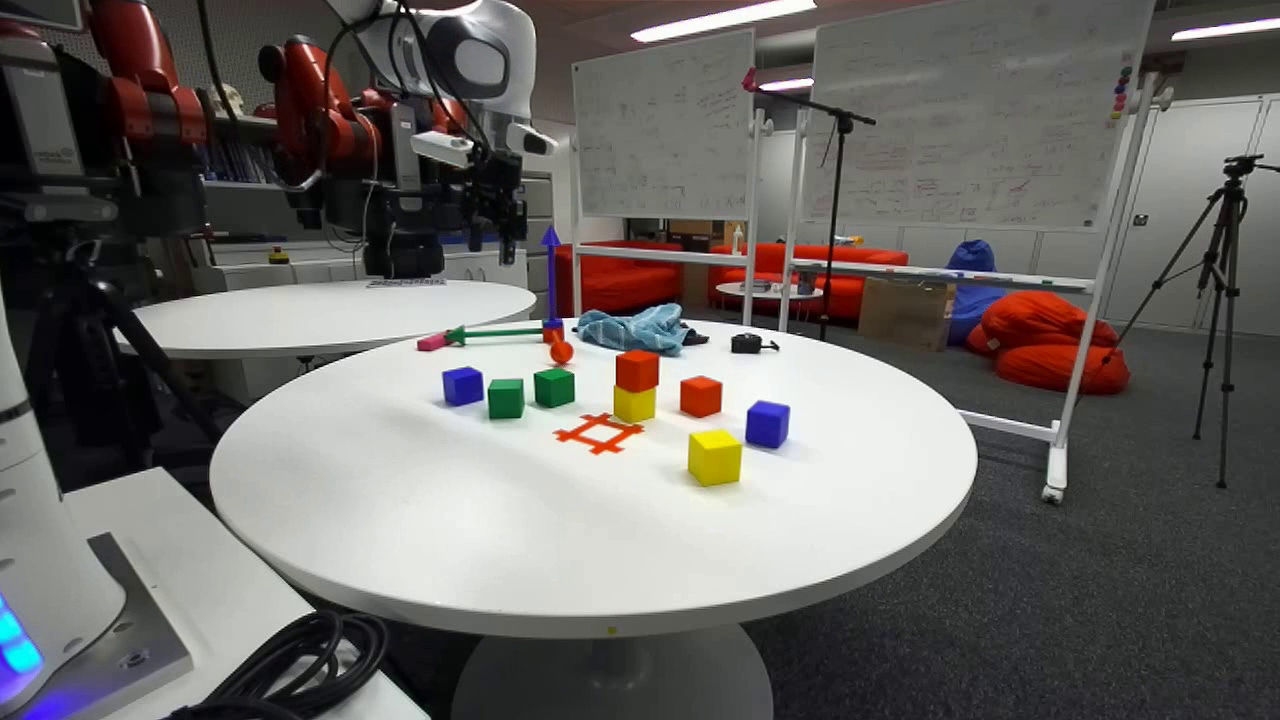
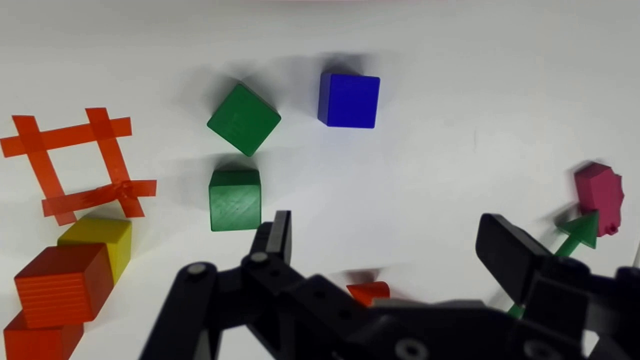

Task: Push the green block slightly to the right

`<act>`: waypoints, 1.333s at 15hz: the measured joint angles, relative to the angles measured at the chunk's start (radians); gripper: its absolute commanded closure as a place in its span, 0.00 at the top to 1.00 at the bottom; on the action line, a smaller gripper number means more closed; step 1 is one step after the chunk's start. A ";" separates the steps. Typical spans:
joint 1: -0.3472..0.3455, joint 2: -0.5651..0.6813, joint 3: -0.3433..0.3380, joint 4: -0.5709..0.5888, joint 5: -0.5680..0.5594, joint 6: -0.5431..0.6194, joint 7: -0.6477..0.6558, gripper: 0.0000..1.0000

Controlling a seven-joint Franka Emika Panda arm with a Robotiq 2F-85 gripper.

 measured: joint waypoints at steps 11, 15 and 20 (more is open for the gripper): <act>-0.016 0.202 -0.005 0.104 0.017 0.052 -0.013 0.53; -0.015 0.230 0.002 0.143 0.017 0.051 -0.013 0.19; -0.014 0.290 0.007 0.201 0.017 0.048 -0.014 0.00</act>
